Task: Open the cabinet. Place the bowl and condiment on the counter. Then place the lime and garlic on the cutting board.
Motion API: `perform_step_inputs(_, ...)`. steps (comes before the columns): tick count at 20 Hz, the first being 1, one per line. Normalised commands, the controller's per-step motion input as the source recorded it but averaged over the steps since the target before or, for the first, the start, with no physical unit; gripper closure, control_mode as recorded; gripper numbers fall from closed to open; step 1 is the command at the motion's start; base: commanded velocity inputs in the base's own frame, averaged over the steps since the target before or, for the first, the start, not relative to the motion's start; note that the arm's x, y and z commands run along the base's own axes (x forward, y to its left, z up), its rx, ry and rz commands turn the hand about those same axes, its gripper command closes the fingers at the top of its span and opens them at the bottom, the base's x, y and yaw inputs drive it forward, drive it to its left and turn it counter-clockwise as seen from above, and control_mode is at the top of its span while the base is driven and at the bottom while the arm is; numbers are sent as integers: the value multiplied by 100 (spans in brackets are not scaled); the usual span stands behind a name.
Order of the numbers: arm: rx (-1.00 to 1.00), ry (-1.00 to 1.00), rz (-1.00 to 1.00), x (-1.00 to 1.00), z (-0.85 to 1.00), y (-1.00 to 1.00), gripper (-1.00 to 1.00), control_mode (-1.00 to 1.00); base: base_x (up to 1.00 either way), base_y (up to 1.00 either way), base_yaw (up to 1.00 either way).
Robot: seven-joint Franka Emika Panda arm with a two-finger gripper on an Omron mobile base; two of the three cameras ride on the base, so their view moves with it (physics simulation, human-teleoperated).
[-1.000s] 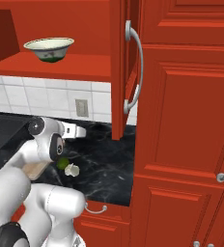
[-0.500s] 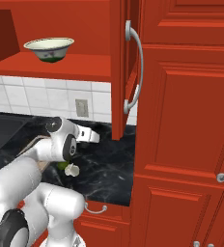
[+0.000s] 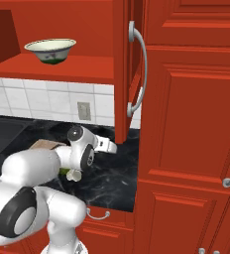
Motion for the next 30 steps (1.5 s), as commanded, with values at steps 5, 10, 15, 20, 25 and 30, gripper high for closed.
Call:
perform_step_inputs(5, 0, 0, 0, 0, -60, -25, 100, -100, 0, 0, 0)
perform_step_inputs(10, -4, -1, 0, 0, -40, -2, 100, -100, 0, 0, 0)
perform_step_inputs(15, -8, 0, 0, -3, -29, -9, 100, -100, 0, 0, 0)
perform_step_inputs(20, -3, 0, 0, -14, -25, -17, 100, -100, 0, 0, 0)
perform_step_inputs(25, 0, 0, 0, -14, -32, -9, 100, -100, 0, 0, 0)
perform_step_inputs(30, 0, 0, 0, -19, -41, 0, 100, -100, 0, 0, 0)
